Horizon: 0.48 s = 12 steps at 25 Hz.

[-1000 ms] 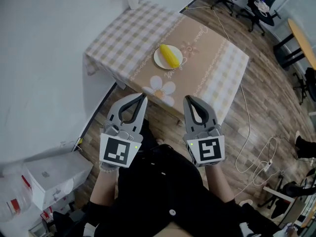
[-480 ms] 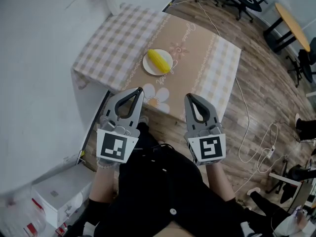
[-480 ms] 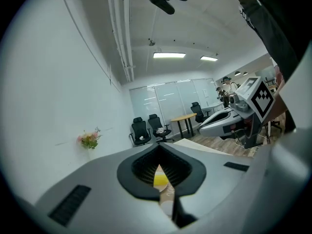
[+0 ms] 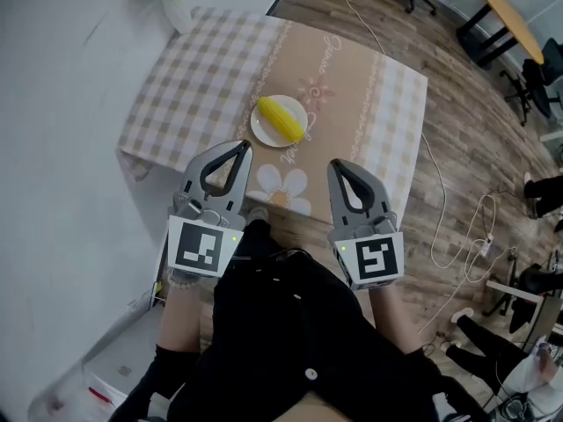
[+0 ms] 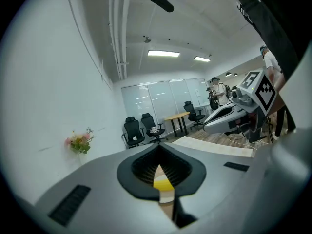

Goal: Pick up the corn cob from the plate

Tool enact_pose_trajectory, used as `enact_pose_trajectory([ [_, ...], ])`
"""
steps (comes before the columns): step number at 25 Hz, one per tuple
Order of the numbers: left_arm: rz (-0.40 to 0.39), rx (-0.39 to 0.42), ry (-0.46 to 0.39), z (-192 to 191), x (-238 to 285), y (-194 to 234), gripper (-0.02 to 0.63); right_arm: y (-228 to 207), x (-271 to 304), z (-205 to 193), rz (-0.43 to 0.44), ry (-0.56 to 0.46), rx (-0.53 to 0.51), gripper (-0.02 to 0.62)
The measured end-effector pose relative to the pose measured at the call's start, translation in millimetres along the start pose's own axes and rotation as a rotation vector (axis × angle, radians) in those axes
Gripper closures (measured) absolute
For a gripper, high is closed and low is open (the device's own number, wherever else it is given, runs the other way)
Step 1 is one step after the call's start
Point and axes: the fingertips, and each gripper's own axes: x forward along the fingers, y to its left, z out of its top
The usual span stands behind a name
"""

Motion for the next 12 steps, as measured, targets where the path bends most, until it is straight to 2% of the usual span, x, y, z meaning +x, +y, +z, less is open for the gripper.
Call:
enact_pose_trajectory([
  [4,-0.058,0.044,-0.005,-12.0,0.1,8.3,0.601,10.7,4.8,-1.4,-0.047,0.018,0.004,0.555],
  [12,-0.211,0.112,0.018,-27.2,71.7,46.2,0.601,-23.7,56.0,8.0,-0.155,0.064,0.052,0.555],
])
